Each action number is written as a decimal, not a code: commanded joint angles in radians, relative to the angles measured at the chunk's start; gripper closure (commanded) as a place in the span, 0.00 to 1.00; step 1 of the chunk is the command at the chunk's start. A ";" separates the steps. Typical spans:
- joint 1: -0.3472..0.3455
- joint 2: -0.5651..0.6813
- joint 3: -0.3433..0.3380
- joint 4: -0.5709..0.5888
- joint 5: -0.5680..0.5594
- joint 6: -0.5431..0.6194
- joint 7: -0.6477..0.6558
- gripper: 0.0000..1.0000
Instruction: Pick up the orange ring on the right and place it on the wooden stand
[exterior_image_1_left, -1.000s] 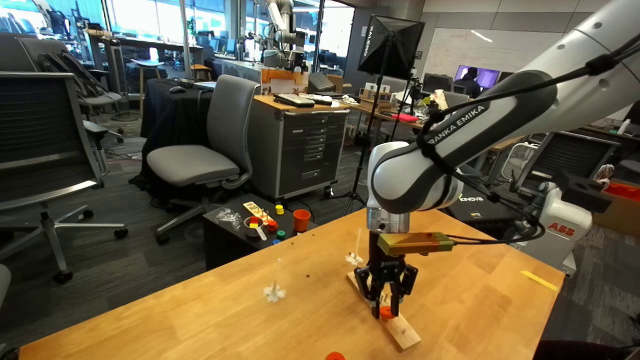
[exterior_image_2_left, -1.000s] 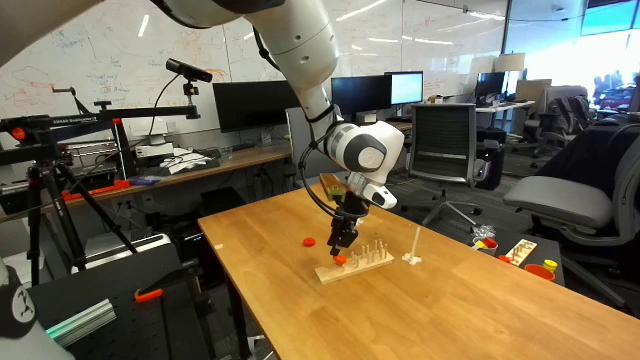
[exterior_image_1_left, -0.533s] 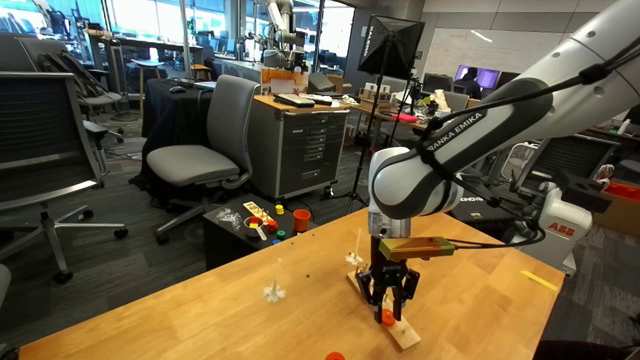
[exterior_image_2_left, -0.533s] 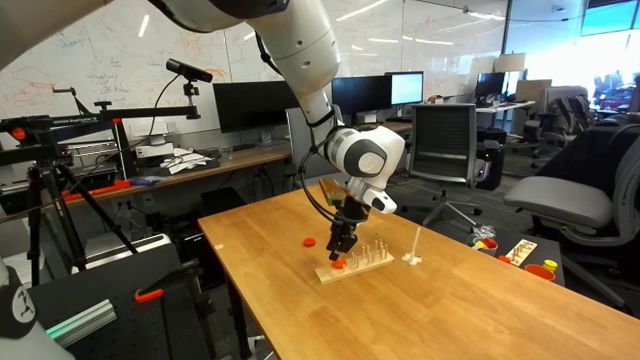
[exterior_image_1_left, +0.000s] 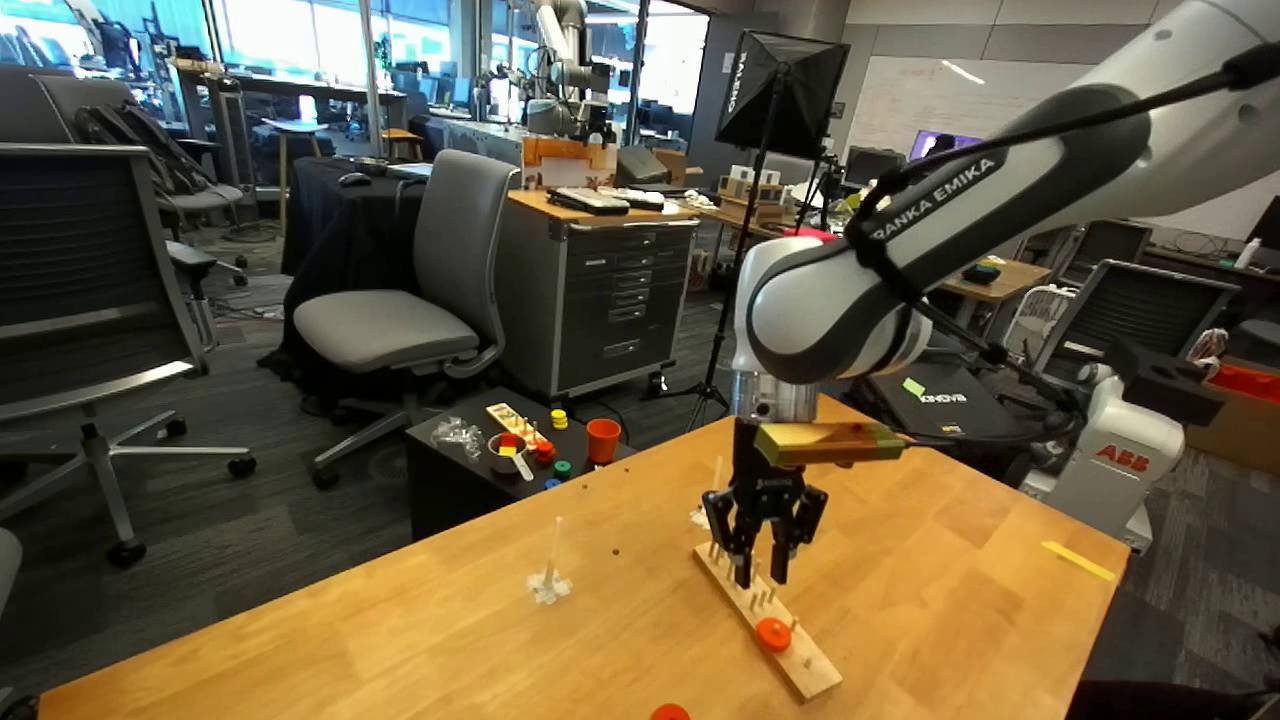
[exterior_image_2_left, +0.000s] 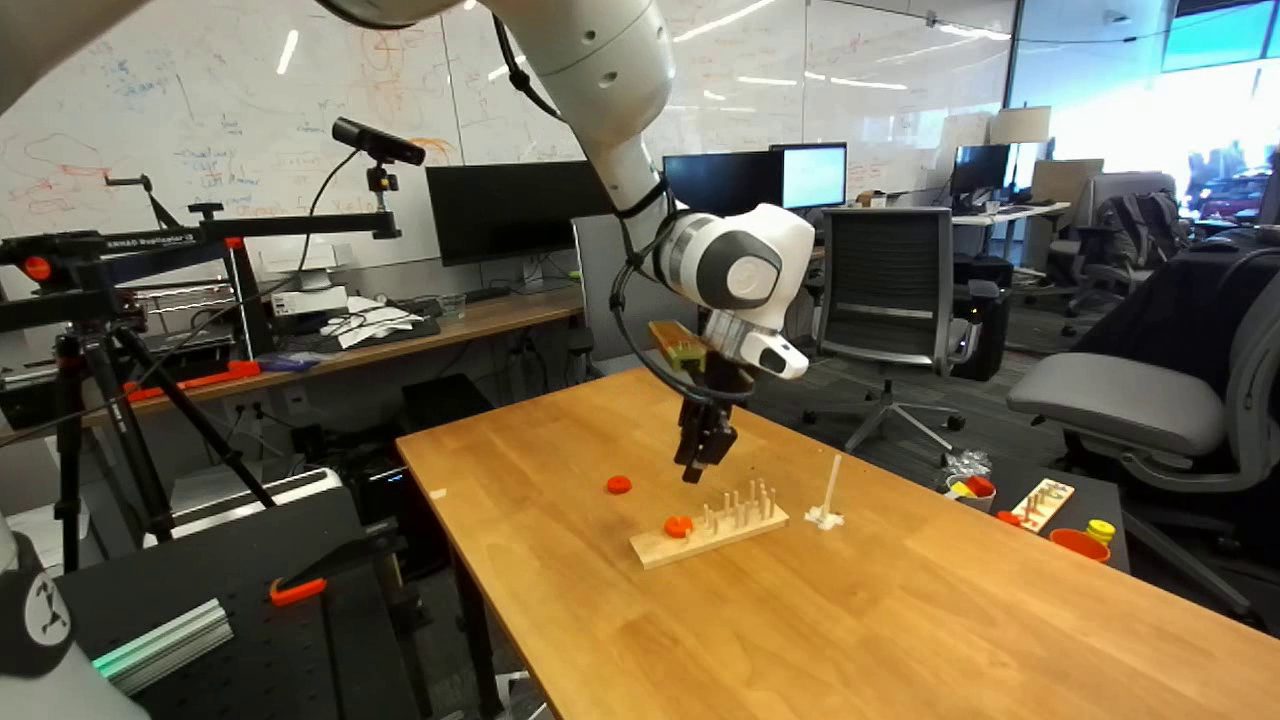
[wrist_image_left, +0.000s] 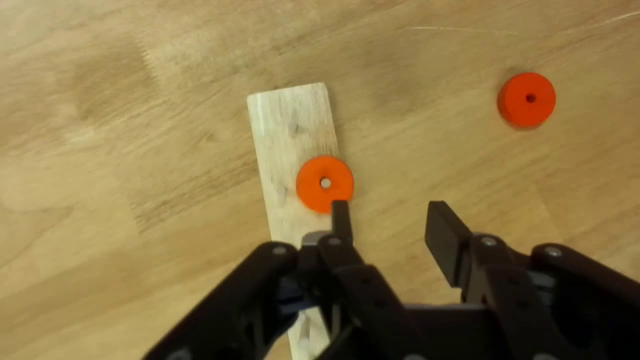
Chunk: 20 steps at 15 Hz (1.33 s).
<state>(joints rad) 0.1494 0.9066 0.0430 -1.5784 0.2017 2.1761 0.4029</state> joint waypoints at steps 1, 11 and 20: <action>0.029 -0.112 -0.049 -0.032 -0.070 -0.015 0.007 0.80; 0.020 -0.171 -0.101 0.117 -0.174 -0.095 0.028 0.80; 0.008 -0.164 -0.090 0.124 -0.159 -0.081 0.015 0.55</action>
<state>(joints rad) 0.1622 0.7422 -0.0535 -1.4566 0.0480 2.0969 0.4149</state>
